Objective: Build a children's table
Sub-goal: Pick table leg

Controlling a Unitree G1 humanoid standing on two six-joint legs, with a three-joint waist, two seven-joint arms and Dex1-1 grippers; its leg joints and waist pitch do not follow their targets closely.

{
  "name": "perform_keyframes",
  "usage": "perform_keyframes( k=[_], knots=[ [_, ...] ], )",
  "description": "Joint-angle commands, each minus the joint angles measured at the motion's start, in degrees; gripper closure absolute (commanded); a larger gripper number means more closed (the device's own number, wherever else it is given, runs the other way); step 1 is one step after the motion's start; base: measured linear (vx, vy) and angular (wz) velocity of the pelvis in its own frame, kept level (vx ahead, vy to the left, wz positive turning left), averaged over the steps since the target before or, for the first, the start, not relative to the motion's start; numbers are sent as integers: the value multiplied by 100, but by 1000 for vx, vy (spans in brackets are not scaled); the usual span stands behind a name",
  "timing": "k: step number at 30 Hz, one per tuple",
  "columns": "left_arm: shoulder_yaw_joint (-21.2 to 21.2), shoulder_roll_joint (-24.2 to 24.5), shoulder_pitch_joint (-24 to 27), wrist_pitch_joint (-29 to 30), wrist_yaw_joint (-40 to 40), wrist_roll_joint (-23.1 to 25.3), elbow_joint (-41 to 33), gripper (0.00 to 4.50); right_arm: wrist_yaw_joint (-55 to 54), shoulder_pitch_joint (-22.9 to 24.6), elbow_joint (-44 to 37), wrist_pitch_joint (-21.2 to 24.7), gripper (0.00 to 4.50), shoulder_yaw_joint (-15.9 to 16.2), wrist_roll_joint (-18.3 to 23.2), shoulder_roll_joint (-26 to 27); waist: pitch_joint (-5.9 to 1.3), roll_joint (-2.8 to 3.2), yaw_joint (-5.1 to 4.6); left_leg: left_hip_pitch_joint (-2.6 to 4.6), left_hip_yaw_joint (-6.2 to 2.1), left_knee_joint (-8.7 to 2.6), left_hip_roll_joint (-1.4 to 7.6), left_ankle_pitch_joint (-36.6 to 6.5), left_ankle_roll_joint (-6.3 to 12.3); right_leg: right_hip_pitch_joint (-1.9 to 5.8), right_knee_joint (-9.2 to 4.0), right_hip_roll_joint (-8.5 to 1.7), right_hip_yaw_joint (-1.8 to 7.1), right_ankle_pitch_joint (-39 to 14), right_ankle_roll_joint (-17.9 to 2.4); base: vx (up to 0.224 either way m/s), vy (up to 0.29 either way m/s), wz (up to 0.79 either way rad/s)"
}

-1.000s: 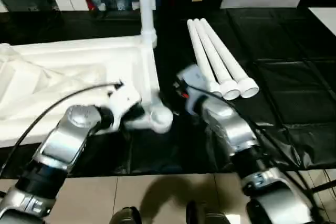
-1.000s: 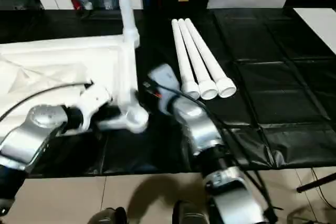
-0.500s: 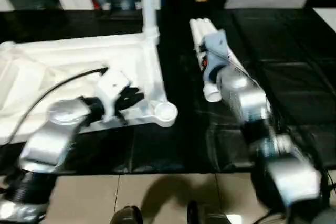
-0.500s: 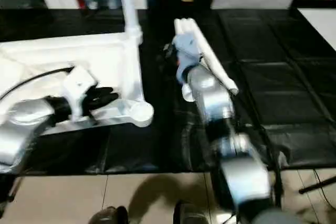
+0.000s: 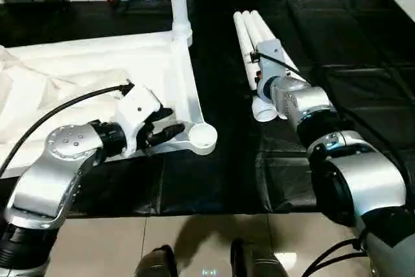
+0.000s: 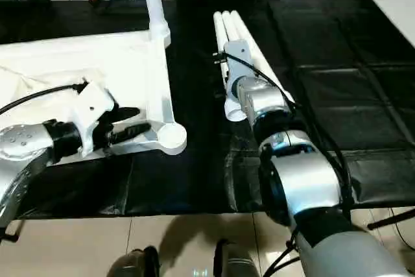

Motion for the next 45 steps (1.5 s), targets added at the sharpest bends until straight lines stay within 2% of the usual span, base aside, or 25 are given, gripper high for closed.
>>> perform_keyframes(
  k=[1, 8, 9, 13, 14, 16, 21, 23, 24, 25, 26, 31, 33, 35, 36, 41, 42, 45],
  knots=[
    [58, 86, 58, 94, 3, -56, -165, 241, 59, -6, 186, 150, 0, -57, 21, 41, -396, 65, 17, 120, -9, -345, 145, -714, 393, 412, -286, -370, 285, -440, -1649, 0, 0, 0],
    [78, 153, 99, 178, 5, -94, -282, 241, 243, -263, 449, 326, 0, -216, 129, 16, -364, 36, 21, 130, 4, -349, 153, -681, 398, 415, -278, -381, 297, -381, -1701, 0, 0, 0],
    [74, 180, 98, 182, -16, -114, -297, 240, 336, -354, 501, 448, 28, -204, 111, -26, -364, 45, 25, 131, 2, -350, 156, -669, 385, 418, -275, -384, 296, -393, -1705, 0, 0, 0],
    [60, 193, 86, 176, -65, -146, -301, 240, 651, -470, 610, 940, 48, -171, 95, -86, -361, 45, 21, 127, 2, -349, 155, -677, 379, 425, -276, -378, 296, -428, -1723, 0, 0, 0],
    [28, 214, 78, 166, -105, -145, -292, 240, 788, -484, 642, 1055, 60, -85, 20, -119, -359, 41, 22, 120, 4, -347, 153, -674, 379, 428, -278, -383, 298, -429, -1724, 0, 0, 0],
    [-5, 236, 78, 156, -136, -159, -277, 240, 955, -498, 683, 1160, 83, -9, -78, -150, -419, 36, 32, 129, 8, -328, 159, -554, 396, 443, -257, -381, 292, -326, -1774, 0, 0, 0],
    [-64, 286, 69, 145, -191, -206, -286, 240, 1363, -608, 712, 1326, 121, 189, -238, -219, -439, 28, 53, 122, 18, -313, 163, -511, 411, 442, -249, -385, 297, -341, -1836, 0, 0, 0],
    [-88, 295, 75, 158, -187, -221, -322, 240, 1749, -678, 674, 1502, 136, 301, -277, -248, -478, -16, 58, 110, 18, -300, 169, -451, 460, 466, -226, -382, 293, -280, -1843, 0, 0, 0],
    [-88, 289, 75, 163, -184, -225, -331, 240, 1815, -686, 659, 1542, 146, 317, -280, -256, -478, -10, 59, 105, 18, -298, 171, -426, 470, 466, -226, -388, 293, -273, -1838, 0, 0, 0],
    [-92, 265, 85, 178, -170, -237, -365, 240, 2019, -701, 612, 1653, 157, 384, -305, -286, -494, -46, 51, 115, 28, -291, 174, -425, 490, 464, -234, -385, 298, -287, -1832, 0, 0, 0],
    [-92, 265, 85, 178, -170, -237, -365, 240, 2019, -701, 612, 1653, 165, 384, -305, -286, -491, -32, 61, 117, 20, -291, 178, -407, 493, 463, -225, -391, 298, -298, -1836, 0, 0, 0],
    [-176, 166, 137, 206, -117, -277, -434, 240, 2845, -581, 450, 2013, 217, 841, -609, -459, -514, -33, 101, 117, 32, -266, 181, -363, 524, 452, -217, -380, 301, -278, -1842, 0, 0, 0],
    [-216, 162, 129, 201, -124, -290, -424, 240, 3079, -532, 393, 2112, 217, 993, -717, -511, -528, -16, 107, 123, 32, -257, 181, -377, 519, 452, -214, -379, 304, -318, -1827, 0, 0, 0],
    [-251, 154, 103, 199, -124, -286, -409, 240, 3339, -471, 255, 2223, 239, 1160, -786, -583, -526, -36, 110, 109, 28, -253, 176, -402, 508, 460, -219, -376, 304, -349, -1814, 0, 0, 0],
    [-268, 147, 90, 197, -126, -282, -405, 240, 3418, -458, 198, 2279, 243, 1199, -789, -620, -545, -10, 116, 121, 24, -243, 178, -375, 509, 462, -205, -375, 304, -313, -1816, 0, 0, 0],
    [-309, 100, 3, 221, -130, -296, -399, 240, 3821, -352, -169, 2529, 254, 1394, -807, -763, -555, -48, 101, 91, 23, -223, 162, -379, 538, 483, -205, -371, 308, -270, -1841, 0, 0, 0],
    [-321, 85, -14, 217, -130, -294, -390, 240, 3928, -292, -309, 2612, 254, 1452, -809, -796, -570, -25, 104, 92, 19, -214, 163, -376, 532, 489, -199, -380, 308, -290, -1847, 0, 0, 0],
    [-350, 34, -59, 213, -103, -311, -361, 240, 3968, -184, -492, 2768, 256, 1432, -784, -817, -566, -27, 92, 98, 19, -205, 165, -545, 464, 478, -225, -372, 308, -544, -1815, 0, 0, 0]
  ],
)
